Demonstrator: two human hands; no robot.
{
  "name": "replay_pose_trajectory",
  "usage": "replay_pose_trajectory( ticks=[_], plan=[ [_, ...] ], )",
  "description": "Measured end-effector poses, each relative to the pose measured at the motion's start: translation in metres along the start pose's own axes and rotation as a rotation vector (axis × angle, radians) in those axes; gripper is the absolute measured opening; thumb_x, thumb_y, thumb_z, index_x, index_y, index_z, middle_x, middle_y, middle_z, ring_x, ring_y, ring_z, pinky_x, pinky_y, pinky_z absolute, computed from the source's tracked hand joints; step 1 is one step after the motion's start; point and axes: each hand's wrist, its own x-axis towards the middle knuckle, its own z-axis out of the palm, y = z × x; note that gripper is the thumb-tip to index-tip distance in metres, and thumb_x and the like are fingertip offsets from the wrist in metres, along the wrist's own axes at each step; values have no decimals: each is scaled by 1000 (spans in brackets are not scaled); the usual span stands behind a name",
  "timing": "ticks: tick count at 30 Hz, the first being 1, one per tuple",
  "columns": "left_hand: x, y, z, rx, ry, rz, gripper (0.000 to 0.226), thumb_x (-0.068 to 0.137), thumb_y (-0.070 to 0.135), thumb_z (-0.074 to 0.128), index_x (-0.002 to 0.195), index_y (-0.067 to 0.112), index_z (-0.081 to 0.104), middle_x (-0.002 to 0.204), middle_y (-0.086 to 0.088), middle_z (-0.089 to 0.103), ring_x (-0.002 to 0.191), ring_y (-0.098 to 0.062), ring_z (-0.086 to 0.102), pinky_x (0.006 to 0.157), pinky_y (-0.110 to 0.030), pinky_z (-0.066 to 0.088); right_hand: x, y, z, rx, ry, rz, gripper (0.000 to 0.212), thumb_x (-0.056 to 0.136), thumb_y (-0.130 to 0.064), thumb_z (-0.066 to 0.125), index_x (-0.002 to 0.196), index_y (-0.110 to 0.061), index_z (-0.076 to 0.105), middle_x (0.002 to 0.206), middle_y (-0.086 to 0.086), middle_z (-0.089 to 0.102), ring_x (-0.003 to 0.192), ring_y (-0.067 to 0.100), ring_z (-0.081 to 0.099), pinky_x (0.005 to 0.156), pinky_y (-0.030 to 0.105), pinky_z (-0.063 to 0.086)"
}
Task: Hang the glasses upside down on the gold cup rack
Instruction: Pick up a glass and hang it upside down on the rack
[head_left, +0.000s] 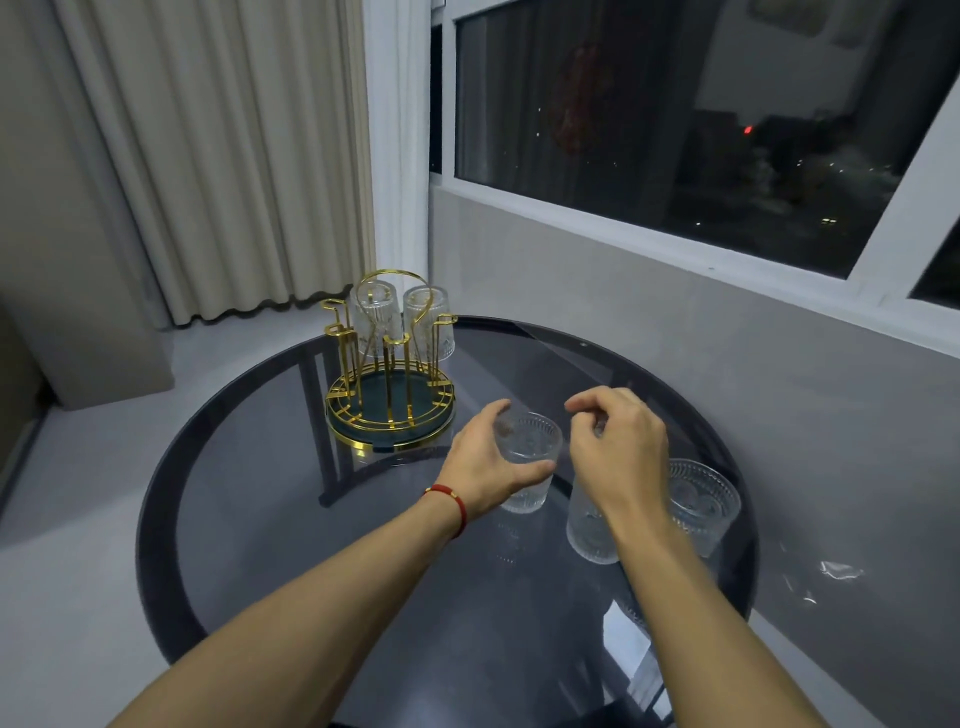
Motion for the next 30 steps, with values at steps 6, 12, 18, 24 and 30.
replay_pose_trajectory(
  ticks=[6,12,18,24,30],
  plan=[
    [-27,-29,-58,-11,115,-72,86,55,57,91,127,25,57,122,7,64,113,-11,60,96,-29,51,-12,-11,24,174,-205,-67,28,89,-1,60,95,-21,79,101,-6,73,83,8,67,76,24,55],
    [-34,-43,-102,-613,238,-255,60,72,31,93,122,16,62,126,-10,66,110,-22,69,81,-43,64,-32,-25,74,334,-725,248,49,106,-55,39,148,-35,53,150,-9,57,130,16,62,113,37,46],
    [-29,-59,-117,-1054,57,-247,56,84,25,81,131,0,63,129,-24,69,122,-37,66,101,-57,54,-37,-47,92,931,-701,486,33,109,-33,49,136,-16,59,132,13,72,113,30,75,93,51,62],
    [-14,-114,-131,-176,406,-105,29,105,25,49,125,20,69,124,0,68,121,-22,61,100,-26,48,-6,-65,67,415,-473,-51,46,96,-41,70,139,-45,55,132,-8,65,119,12,66,97,36,56],
    [-8,-152,-115,464,196,5,53,101,43,46,153,34,37,165,-4,28,145,-26,34,121,-48,27,57,-140,80,441,-437,-307,54,90,-39,77,140,-35,59,124,-15,67,109,-5,67,81,9,55]
  ],
)
